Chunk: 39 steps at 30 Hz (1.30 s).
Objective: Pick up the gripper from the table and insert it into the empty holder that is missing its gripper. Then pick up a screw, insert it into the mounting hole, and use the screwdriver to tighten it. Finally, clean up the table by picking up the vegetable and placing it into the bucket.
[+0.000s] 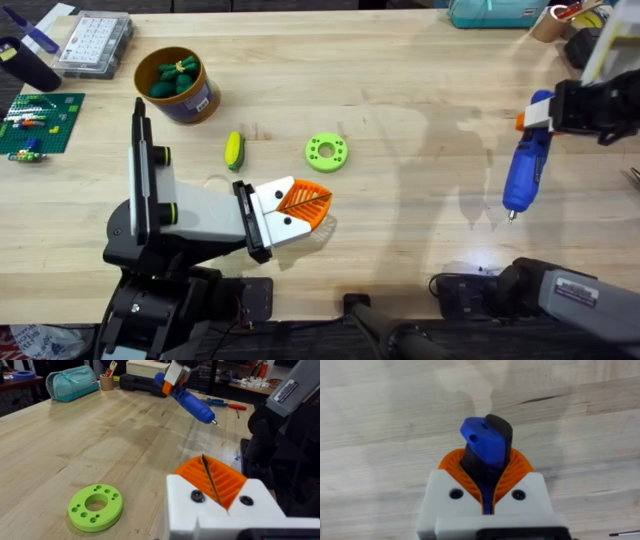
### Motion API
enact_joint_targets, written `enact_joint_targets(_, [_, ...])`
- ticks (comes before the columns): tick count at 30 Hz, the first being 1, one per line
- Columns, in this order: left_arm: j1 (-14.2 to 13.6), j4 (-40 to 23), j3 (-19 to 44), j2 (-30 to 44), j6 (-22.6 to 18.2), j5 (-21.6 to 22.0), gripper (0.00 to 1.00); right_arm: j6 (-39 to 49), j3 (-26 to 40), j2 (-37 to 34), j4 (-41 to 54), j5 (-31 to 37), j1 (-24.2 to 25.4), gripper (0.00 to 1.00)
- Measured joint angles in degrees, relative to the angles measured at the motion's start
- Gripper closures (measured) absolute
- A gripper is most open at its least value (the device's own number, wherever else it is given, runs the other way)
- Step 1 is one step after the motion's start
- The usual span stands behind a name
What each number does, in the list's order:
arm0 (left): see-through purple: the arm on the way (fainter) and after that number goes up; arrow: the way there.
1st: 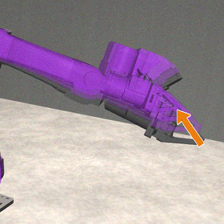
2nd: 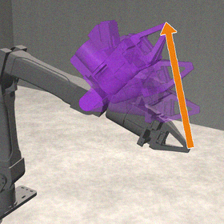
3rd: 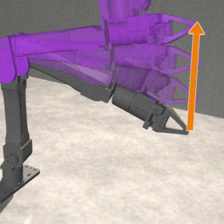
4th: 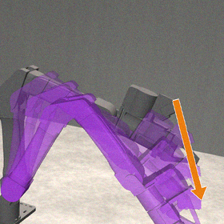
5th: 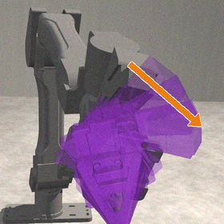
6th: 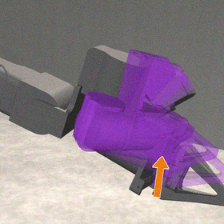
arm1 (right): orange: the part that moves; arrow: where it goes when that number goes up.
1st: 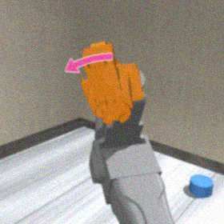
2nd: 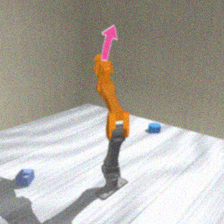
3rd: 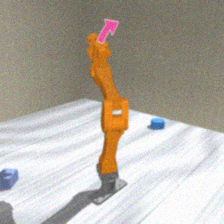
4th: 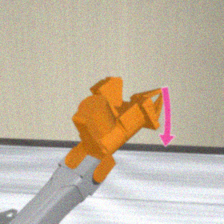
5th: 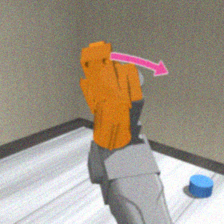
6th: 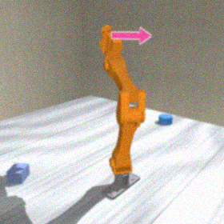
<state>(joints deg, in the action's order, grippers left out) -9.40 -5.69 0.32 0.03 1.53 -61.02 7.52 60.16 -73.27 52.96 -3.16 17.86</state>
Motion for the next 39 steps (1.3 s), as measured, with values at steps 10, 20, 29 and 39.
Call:
enact_joint_targets(10, [0.0, 0.0, 0.0, 0.0, 0.0, -0.3, 0.982, -1.2, -0.5, 9.2, 0.7, -1.1, -0.1, 0.946])
enact_joint_targets(20, [0.0, 0.0, 0.0, 0.0, 0.0, -0.3, 0.982, -0.7, 4.7, 13.9, 0.6, -2.9, -0.1, 0.946])
enact_joint_targets(29, [0.0, 0.0, 0.0, 0.0, 0.0, -0.3, 0.982, 1.8, 16.9, 14.0, 1.5, -10.9, -0.1, 0.946])
enact_joint_targets(39, [0.0, 0.0, 0.0, 0.0, 0.1, -0.3, 0.982, 3.5, 25.0, 14.1, 1.2, -21.7, -0.1, 0.946])
